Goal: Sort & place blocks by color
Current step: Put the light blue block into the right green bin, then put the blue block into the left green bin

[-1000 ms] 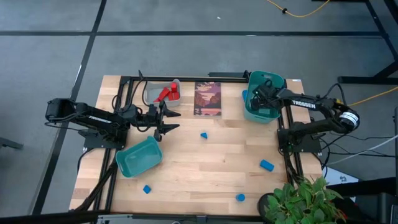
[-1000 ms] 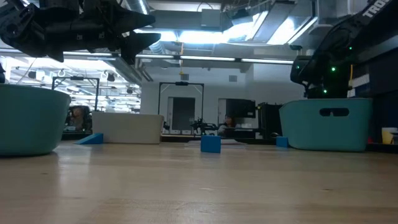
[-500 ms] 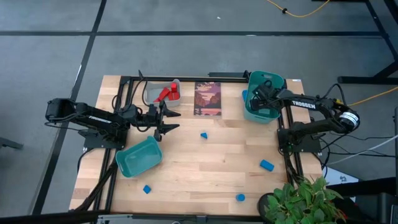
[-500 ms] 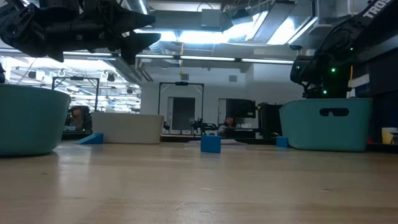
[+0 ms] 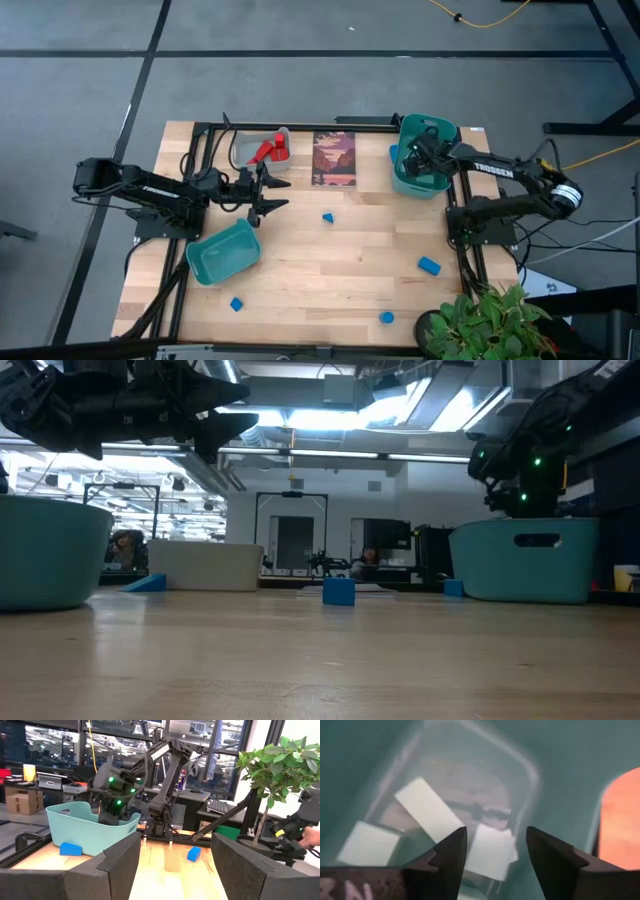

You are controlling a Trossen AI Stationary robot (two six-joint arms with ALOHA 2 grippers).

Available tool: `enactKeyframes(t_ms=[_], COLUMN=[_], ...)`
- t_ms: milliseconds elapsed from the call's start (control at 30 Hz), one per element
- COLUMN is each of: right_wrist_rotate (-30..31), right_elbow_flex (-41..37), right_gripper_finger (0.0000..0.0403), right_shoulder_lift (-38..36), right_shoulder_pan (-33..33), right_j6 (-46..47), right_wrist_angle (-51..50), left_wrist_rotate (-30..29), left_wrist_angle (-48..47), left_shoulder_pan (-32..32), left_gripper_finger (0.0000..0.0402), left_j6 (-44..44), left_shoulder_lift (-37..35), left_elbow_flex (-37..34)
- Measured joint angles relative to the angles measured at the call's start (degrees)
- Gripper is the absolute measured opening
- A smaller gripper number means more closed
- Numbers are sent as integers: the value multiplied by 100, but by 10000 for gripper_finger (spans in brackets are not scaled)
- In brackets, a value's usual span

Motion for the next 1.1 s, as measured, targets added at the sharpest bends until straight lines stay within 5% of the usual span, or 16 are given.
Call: enactKeyframes(t_ms=[233,533,667,933,1100], right_wrist_rotate=[374,15,-678,-3243,-3616], right_elbow_flex=[4,5,-238,-1803,-2402], right_gripper_finger=[209,209,209,209,209], right_shoulder_lift=[-1210,-2524,-3037,-3107,-2774], right_shoulder_pan=[318,871,1416,2376,2942], right_j6=[-276,-479,-993,-1207,-1232], right_wrist_angle=[-198,296,1640,5792,7347], left_wrist_rotate=[-101,-101,-101,-99,-66], left_wrist_angle=[2,1,2,0,0], left_shoulder_pan=[-2,-1,-2,-2,0], left_gripper_finger=[236,236,236,236,236], left_j6=[0,-179,-188,-188,-183], left_shoulder_lift=[2,0,0,0,2], left_elbow_flex=[0,0,0,0,0])
